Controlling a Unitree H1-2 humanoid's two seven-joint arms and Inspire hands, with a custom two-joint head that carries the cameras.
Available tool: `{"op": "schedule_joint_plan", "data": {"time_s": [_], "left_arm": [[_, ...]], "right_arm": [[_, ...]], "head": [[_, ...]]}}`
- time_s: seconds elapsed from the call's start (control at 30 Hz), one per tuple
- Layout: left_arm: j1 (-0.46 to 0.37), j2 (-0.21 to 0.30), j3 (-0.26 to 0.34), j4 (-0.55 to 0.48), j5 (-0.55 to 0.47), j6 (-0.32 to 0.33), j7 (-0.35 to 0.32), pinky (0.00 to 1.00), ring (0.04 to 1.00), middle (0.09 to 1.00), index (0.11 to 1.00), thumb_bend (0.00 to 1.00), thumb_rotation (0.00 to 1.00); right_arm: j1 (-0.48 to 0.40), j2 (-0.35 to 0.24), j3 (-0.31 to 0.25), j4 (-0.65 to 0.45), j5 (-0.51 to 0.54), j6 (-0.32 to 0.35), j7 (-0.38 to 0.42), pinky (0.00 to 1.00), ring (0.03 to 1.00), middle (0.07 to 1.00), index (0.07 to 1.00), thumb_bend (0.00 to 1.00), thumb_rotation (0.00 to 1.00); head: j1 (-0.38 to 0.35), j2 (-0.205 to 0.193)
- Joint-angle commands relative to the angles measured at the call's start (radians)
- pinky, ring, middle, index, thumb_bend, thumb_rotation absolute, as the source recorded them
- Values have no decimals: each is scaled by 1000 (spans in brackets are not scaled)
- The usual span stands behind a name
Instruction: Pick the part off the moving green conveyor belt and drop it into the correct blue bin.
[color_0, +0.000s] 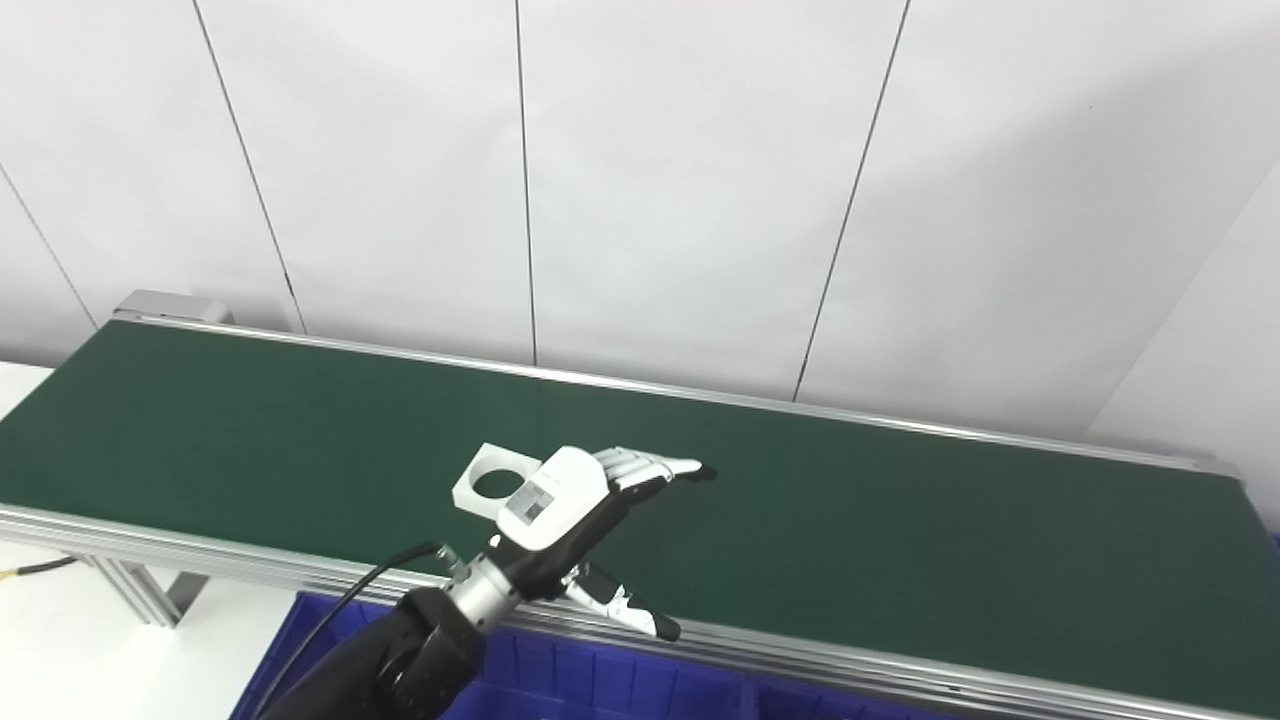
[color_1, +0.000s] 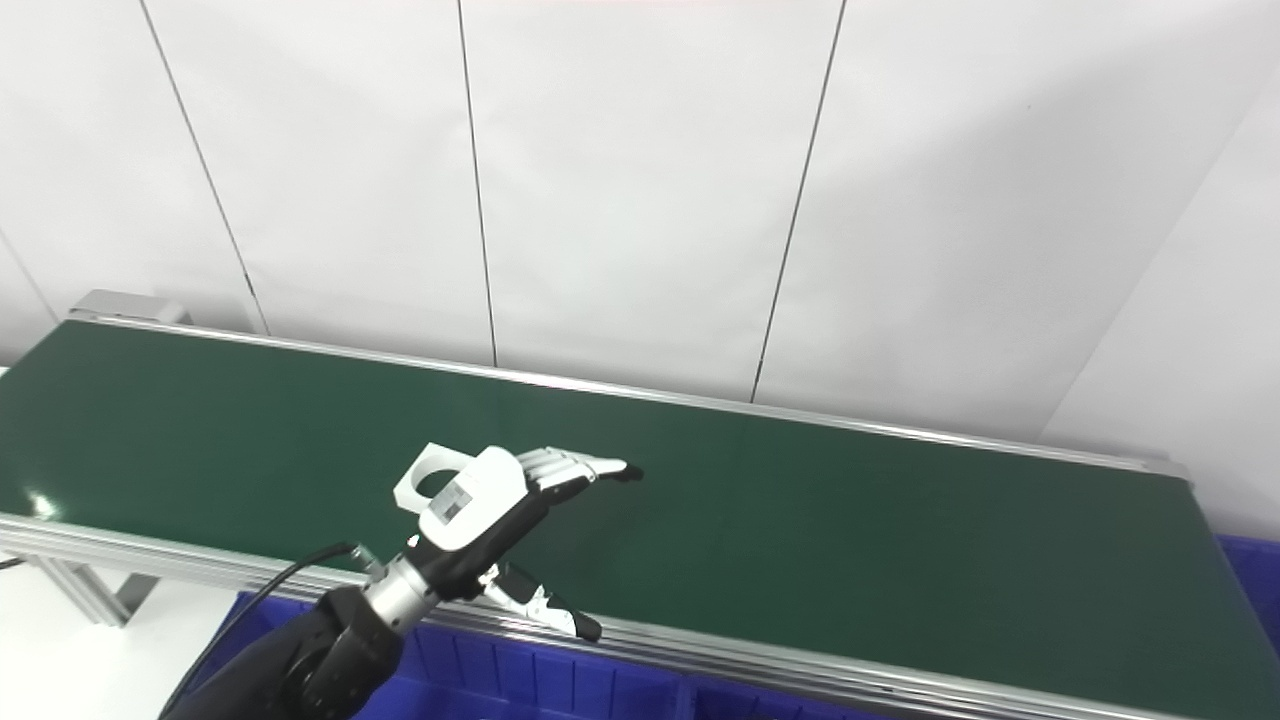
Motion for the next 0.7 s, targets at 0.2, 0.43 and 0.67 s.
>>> {"op": "schedule_joint_plan", "data": {"time_s": [0.2, 0.43, 0.67], "left_arm": [[-147, 5, -6, 132, 30, -25, -31, 767, 787, 811, 847, 1000, 198], [-224, -4, -16, 231, 61, -17, -51, 737, 768, 806, 847, 1000, 136], [-288, -27, -27, 291, 68, 23, -123, 700, 764, 820, 866, 1000, 4]], "right_arm": [[-12, 1, 20, -22, -9, -37, -16, 822, 837, 898, 843, 831, 1000], [-15, 4, 32, -26, -12, -37, -30, 811, 827, 896, 840, 839, 1000], [-20, 5, 40, -19, -12, -37, -37, 805, 824, 896, 841, 834, 1000]], "head": [[-7, -2], [-14, -5], [-16, -7]]}}
